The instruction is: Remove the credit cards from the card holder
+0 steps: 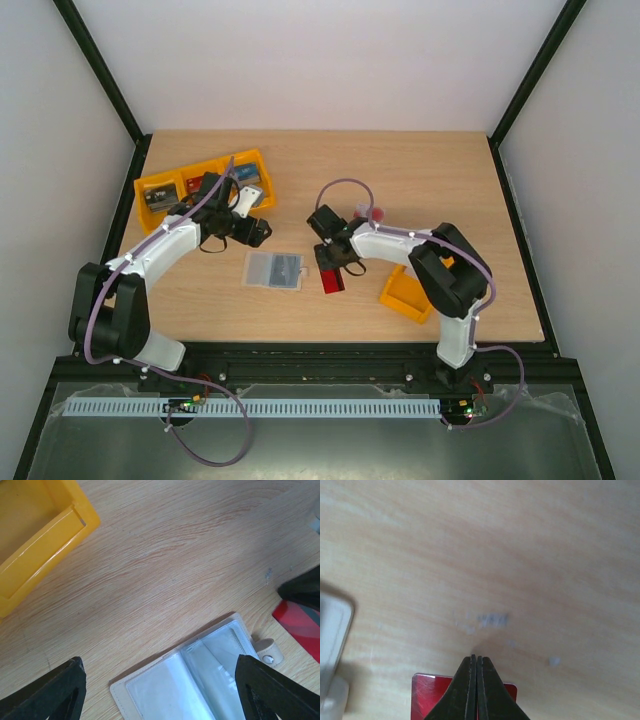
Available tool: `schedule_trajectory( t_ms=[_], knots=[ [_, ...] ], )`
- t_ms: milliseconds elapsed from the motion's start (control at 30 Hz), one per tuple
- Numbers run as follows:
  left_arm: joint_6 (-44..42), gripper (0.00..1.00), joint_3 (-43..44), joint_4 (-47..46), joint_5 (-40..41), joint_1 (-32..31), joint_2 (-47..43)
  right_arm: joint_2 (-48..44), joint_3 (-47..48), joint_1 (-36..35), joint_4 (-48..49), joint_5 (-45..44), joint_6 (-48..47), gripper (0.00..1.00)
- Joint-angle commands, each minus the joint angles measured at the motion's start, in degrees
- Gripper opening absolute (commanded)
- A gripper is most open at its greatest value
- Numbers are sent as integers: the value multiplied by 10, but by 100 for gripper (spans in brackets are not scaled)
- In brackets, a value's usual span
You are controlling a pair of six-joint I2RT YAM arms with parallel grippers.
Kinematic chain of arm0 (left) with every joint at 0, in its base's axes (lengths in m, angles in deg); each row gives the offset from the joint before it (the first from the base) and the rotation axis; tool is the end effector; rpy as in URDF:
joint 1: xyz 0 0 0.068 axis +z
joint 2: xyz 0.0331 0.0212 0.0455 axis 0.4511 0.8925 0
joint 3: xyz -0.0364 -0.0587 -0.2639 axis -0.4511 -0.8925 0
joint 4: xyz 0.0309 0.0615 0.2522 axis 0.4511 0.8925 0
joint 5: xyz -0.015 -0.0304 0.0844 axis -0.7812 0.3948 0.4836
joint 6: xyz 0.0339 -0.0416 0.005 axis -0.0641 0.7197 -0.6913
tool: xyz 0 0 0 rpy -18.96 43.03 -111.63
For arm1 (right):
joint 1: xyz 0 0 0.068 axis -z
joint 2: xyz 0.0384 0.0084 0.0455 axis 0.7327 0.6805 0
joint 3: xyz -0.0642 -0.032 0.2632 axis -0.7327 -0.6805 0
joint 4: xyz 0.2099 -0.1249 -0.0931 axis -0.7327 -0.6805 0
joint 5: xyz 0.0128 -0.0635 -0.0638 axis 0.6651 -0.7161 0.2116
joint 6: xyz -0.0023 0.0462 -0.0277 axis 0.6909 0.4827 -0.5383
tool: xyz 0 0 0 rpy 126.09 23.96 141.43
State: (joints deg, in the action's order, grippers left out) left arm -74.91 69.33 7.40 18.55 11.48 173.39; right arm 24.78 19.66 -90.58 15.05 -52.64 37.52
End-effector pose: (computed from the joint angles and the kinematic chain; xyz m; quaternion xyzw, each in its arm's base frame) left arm 0.2948 -0.0931 0.2324 0.2410 0.8974 -0.1794 0.3230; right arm 0.2729 0.2621 0.1458 -0.1786 0.9644 0.1337 0.1417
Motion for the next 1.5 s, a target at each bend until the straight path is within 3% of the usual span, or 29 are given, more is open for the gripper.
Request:
schedule_trajectory(
  t_ms=[0,267,400,533,600,700,967,1233,1467],
  knots=[
    [-5,83,7,1,-7,3,0,-20,-86,-41,-46,18,36,2],
    [-6,83,3,0,-10,3,-4,-82,-121,-94,-81,39,60,2],
    [-7,83,3,0,-12,3,-5,-108,-89,-100,-135,21,58,11],
    [-7,83,2,2,-18,3,-9,-113,-49,-100,-169,2,65,29],
    [-9,84,-1,2,-24,3,-12,-110,-50,-100,-168,14,68,50],
    [-10,87,-7,0,-31,3,-18,-108,-76,-100,-146,38,69,62],
    [-9,90,-19,-7,-36,3,-30,-71,-116,-124,-132,57,79,65],
    [-9,90,-36,-14,-47,3,-51,-76,-164,-193,-156,65,117,48],
    [-8,90,-36,-14,-46,3,-61,-74,-159,-288,-175,74,161,49]
  ],
)
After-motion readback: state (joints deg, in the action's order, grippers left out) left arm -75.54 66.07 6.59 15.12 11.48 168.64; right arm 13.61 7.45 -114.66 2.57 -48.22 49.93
